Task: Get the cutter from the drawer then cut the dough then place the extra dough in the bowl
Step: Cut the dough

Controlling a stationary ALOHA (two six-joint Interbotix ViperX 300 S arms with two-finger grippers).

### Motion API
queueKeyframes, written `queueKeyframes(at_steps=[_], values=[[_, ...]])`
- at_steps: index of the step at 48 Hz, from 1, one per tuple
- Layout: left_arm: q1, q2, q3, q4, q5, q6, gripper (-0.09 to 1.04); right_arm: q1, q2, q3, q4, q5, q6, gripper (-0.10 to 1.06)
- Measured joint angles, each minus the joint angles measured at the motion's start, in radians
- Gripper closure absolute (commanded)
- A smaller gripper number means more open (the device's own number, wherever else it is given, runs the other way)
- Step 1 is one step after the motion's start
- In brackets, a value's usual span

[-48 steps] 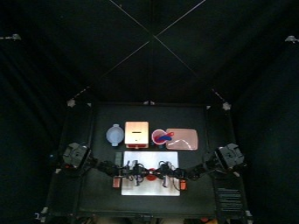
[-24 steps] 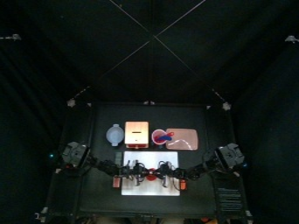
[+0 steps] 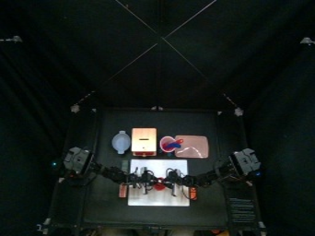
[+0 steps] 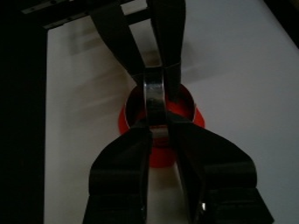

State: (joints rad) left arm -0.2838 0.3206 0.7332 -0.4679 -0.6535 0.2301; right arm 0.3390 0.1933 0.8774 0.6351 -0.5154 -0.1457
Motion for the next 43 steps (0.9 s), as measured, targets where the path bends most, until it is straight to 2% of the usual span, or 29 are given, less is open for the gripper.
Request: queueKeyframes(at_steps=[5, 14, 26, 43], values=[[-0.002, -0.003, -0.002, 0.014, 0.002, 0.026, 0.28, -0.002, -0.002, -0.012, -0.017, 0.008, 0.005, 0.23], [-0.006, -0.003, -0.006, 0.023, 0.002, 0.046, 0.18, -0.005, 0.000, -0.038, -0.048, 0.014, 0.008, 0.22], [-0.002, -0.029, -0.018, 0.029, -0.002, 0.049, 0.17, -0.025, 0.002, -0.064, -0.107, 0.028, 0.012, 0.22], [0.000, -0.126, -0.006, 0.089, -0.003, 0.049, 0.18, -0.061, -0.021, -0.066, -0.158, 0.032, 0.011, 0.22]])
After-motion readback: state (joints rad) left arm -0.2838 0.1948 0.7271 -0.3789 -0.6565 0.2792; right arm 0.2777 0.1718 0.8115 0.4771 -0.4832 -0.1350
